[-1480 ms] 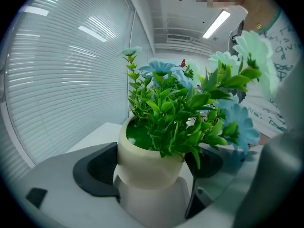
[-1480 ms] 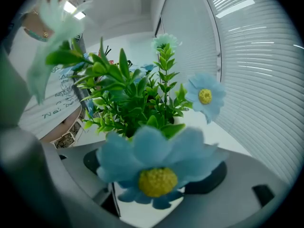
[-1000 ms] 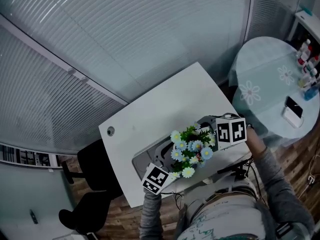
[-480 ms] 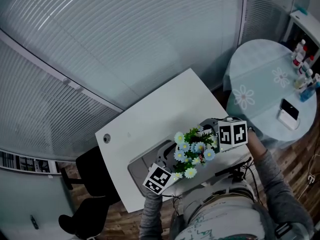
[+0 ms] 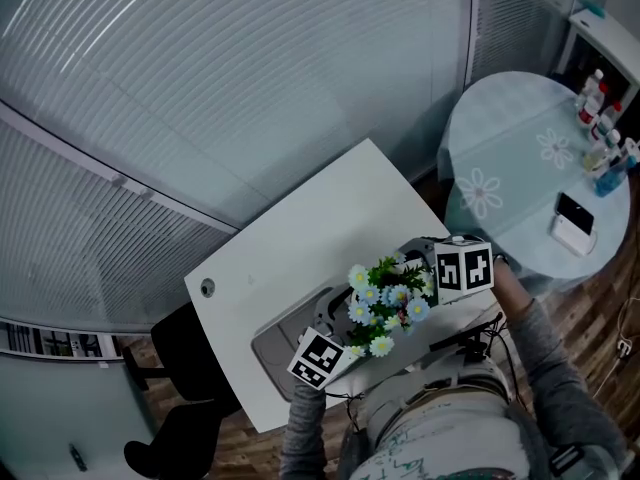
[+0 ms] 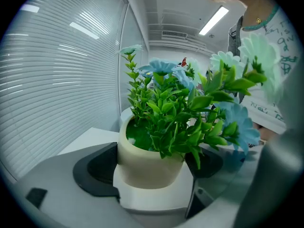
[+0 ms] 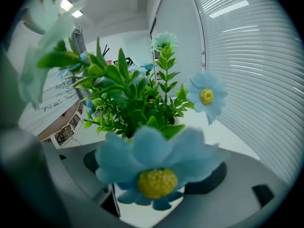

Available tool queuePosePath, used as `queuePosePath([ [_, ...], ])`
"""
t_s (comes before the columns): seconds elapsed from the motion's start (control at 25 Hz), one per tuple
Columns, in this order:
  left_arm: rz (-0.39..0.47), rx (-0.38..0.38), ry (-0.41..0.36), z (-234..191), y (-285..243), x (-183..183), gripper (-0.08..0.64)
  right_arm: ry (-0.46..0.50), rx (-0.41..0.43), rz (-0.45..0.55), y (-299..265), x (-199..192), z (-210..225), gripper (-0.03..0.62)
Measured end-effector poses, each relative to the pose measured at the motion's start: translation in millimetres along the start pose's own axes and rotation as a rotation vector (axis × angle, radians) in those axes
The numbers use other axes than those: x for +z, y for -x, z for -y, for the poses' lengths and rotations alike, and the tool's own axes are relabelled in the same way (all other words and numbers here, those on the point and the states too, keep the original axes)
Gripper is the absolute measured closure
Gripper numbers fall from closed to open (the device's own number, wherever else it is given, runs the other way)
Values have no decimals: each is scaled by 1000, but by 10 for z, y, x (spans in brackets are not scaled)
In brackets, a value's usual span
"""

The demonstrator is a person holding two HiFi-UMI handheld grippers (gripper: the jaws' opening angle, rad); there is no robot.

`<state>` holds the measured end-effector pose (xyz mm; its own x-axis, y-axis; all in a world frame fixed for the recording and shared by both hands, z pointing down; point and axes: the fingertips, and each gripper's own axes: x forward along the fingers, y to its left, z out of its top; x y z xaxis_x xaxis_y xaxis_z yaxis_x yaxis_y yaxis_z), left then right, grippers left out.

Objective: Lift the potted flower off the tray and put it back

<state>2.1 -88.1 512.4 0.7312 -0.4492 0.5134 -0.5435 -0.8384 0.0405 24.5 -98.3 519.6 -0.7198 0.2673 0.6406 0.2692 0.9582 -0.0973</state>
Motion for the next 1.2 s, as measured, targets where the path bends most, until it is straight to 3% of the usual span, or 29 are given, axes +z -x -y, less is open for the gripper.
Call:
queuePosePath([
  [1.2, -91, -72, 9, -59, -489, -578, 117, -62, -14, -85, -375, -634, 124, 216],
])
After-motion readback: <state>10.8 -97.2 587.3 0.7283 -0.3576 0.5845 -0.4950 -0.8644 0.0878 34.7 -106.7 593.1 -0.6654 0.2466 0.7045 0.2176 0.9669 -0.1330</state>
